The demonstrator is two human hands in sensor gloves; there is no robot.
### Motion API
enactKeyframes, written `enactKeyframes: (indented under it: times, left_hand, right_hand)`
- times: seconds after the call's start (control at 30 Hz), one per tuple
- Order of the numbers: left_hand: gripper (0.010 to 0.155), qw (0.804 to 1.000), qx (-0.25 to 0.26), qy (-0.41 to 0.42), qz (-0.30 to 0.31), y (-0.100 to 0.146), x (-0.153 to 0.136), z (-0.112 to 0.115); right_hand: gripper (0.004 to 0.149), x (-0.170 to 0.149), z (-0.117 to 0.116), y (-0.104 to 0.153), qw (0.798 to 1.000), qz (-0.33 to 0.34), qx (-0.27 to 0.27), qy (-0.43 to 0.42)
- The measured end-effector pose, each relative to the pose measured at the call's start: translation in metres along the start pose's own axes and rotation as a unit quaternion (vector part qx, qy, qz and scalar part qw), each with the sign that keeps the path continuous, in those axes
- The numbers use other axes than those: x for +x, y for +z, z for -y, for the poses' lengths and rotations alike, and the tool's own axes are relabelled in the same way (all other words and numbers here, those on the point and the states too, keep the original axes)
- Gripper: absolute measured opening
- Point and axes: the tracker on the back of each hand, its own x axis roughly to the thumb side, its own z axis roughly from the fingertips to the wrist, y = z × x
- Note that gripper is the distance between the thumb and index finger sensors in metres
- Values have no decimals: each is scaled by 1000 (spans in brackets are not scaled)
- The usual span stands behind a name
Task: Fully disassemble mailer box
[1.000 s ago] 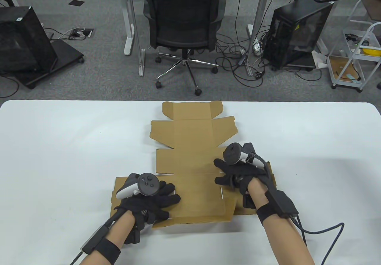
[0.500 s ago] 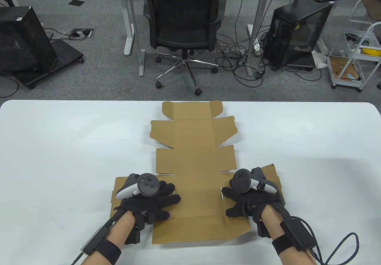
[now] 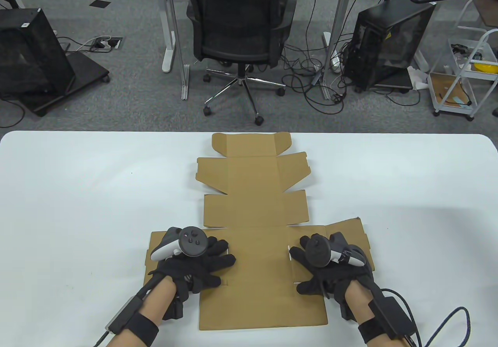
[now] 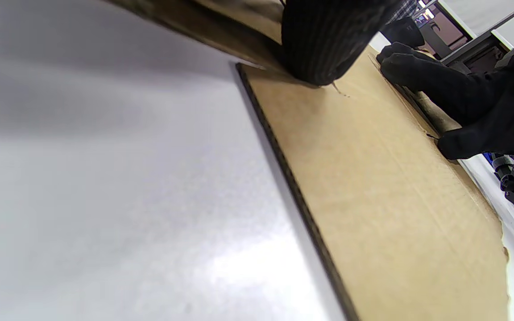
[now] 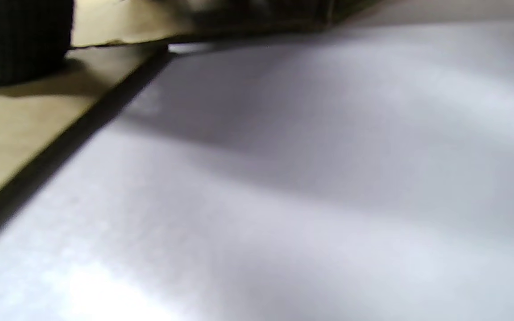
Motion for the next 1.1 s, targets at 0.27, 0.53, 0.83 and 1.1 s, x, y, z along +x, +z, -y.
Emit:
enactKeyframes:
  times: [0.27,0.53,0.83,1.1]
  left_hand:
    - [63,999,25,-27,3,5,1,-2]
    - [66,974,213,-33,67,46,16,-28]
    - [71,916,393,-2,82,104,8,-58]
    - [73,899,434,30,48,114,-22,-63]
  right_hand:
    - [90,7,8,2,1000,2,-13,3]
    - [82,25,36,16,989,5,-146,7]
    - [78,8,54,63,928,13,-373,-21]
    - [82,-36,57,77,897,-42,-433,-82]
